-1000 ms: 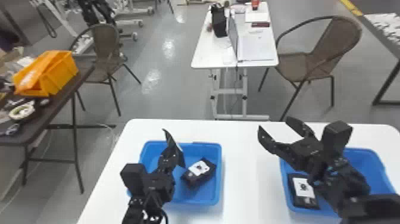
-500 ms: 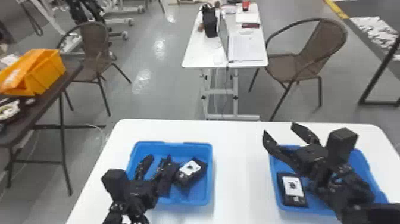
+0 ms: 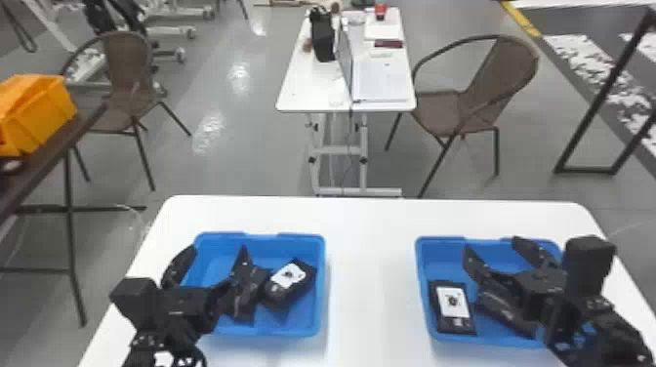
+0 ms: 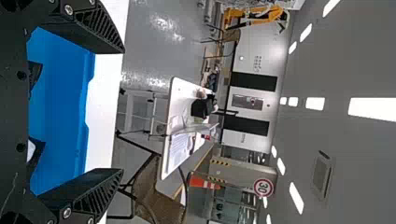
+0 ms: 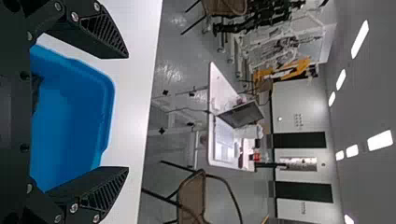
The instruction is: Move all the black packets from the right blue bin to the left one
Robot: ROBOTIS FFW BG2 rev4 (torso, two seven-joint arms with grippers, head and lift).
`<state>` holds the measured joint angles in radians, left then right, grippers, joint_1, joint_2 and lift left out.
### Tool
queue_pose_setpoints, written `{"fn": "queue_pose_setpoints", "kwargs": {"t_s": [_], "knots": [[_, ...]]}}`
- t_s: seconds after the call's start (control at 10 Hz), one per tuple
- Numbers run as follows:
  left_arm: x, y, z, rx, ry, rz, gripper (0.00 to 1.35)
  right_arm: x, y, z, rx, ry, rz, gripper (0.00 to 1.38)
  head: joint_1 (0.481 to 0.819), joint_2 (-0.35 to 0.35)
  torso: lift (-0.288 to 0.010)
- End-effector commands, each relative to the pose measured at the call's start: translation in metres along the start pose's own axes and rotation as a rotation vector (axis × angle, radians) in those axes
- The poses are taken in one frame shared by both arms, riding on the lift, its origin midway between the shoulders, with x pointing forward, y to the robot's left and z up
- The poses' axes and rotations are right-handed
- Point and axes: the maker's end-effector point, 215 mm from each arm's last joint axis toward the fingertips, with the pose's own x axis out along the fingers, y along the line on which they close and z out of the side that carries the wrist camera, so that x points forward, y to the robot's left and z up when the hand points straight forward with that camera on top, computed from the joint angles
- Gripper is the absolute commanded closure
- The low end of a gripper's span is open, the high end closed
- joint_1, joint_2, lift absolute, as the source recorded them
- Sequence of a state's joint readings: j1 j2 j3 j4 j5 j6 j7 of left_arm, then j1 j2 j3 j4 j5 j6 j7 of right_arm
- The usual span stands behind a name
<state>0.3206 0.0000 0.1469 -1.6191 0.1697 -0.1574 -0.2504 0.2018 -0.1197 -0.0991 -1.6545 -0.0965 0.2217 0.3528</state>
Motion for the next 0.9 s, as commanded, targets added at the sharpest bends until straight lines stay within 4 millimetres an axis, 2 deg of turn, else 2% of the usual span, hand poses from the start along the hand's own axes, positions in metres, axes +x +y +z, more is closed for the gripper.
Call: {"fn": "queue_pose_setpoints", "kwargs": {"t_s": [0.0,0.1,0.3,0.6,0.8], "knots": [[0.001,-0.001,0.009,-0.012,-0.020,0.001,0.12,-0.020,-0.046,-0.023,0.003,0.079,-0.066,0.18,0.695,0.033,0.000],[0.002,-0.001,0.014,-0.018,-0.031,-0.001,0.12,-0.028,-0.069,-0.030,-0.035,0.129,-0.078,0.17,0.695,-0.001,0.000],[0.002,0.000,0.022,-0.021,-0.047,0.002,0.12,-0.036,-0.090,-0.055,-0.062,0.208,-0.081,0.18,0.695,-0.058,0.000],[0.002,0.002,0.026,-0.022,-0.059,0.006,0.12,-0.038,-0.074,-0.110,-0.002,0.286,-0.087,0.17,0.695,-0.080,0.000],[0.002,0.002,0.028,-0.022,-0.064,0.007,0.12,-0.031,-0.070,-0.127,0.028,0.254,-0.074,0.18,0.695,-0.065,0.000]]}}
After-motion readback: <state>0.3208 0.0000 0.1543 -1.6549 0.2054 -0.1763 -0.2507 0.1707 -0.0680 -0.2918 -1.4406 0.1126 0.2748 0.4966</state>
